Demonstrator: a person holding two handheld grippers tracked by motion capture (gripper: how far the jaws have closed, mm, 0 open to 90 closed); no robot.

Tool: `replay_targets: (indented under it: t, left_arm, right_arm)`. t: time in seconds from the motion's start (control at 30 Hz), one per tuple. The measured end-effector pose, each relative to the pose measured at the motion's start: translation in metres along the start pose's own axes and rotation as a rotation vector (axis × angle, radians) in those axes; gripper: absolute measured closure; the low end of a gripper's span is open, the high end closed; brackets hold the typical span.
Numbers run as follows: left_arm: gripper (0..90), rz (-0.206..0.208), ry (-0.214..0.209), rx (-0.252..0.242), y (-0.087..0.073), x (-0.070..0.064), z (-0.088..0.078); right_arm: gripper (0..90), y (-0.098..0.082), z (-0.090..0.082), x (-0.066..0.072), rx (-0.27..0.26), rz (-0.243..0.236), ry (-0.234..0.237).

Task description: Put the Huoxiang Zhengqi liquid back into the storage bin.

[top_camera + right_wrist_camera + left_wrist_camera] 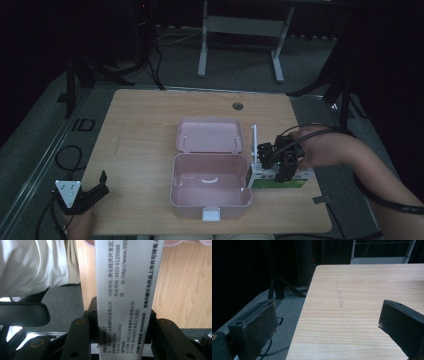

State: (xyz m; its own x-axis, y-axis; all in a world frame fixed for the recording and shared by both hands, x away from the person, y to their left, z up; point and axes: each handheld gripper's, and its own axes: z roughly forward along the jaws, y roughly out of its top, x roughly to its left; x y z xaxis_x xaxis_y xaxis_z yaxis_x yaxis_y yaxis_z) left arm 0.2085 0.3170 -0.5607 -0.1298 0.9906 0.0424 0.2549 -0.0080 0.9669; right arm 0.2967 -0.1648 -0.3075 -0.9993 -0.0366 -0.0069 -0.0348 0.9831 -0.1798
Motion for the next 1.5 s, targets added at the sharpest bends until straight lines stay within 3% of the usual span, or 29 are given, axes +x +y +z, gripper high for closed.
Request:
replay_targets:
  t: [0.67, 0.8, 1.23, 1.37, 1.5]
  left_arm:
    - [2.2, -0.004, -0.004, -0.005, 0.0, 0.001, 0.0]
    - [2.2, -0.005, -0.004, -0.005, 0.0, 0.001, 0.0]
    - [2.2, -0.006, -0.008, -0.007, 0.0, 0.001, 0.0]
    - [2.2, -0.006, -0.009, -0.007, 0.0, 0.001, 0.0]
    - [2.2, -0.006, -0.009, -0.007, 0.0, 0.001, 0.0]
  right_arm:
    - [63.2, 0.061, -0.01, 0.0, 0.0, -0.052, 0.001]
    - [63.2, 0.071, -0.01, 0.001, -0.013, -0.07, 0.02]
    - [63.2, 0.117, 0.0, 0.003, -0.038, -0.103, 0.009]
    - [63.2, 0.124, 0.005, 0.0, -0.056, -0.087, 0.014]
    - [63.2, 0.132, 0.014, -0.002, -0.04, -0.079, 0.005]
